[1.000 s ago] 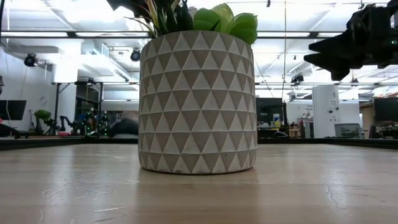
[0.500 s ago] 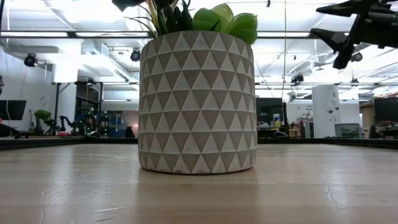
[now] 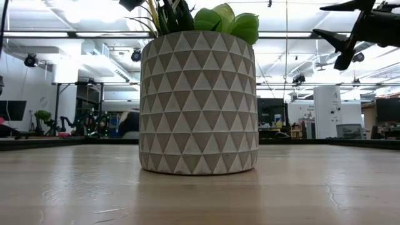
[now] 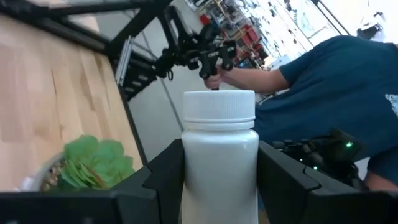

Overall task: Pick and place pill bottles into a basket
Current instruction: Put the white pill bottle into the transparent bin

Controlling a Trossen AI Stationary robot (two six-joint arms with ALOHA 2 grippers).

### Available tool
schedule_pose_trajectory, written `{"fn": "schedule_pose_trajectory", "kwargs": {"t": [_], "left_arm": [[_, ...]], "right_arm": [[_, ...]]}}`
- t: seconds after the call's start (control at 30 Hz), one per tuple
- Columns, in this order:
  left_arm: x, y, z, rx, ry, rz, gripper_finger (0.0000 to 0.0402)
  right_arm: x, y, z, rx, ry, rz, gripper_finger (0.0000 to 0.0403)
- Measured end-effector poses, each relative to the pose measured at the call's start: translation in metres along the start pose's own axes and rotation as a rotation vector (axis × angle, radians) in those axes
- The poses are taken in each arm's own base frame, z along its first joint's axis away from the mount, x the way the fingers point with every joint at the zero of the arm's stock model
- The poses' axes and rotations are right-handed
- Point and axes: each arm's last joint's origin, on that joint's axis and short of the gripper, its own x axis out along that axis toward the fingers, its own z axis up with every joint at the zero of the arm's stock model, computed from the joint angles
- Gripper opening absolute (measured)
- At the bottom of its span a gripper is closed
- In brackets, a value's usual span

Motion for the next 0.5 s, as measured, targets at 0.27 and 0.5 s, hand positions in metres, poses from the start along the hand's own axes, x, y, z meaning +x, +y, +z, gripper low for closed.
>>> {"fn": "schedule_pose_trajectory", "kwargs": {"t": [0.27, 0.5], "left_arm": [[0.024, 0.012, -0.005, -0.075, 0.07, -0.04, 0.0155], [0.042, 0.024, -0.01, -0.152, 0.149, -0.119, 0.0155]], "right_arm": [[0.01, 0.01, -0.004, -0.125, 0.152, 0.094, 0.021], [0.054, 0.061, 0.012, -0.516, 0.276, 0.212, 0.021]]}}
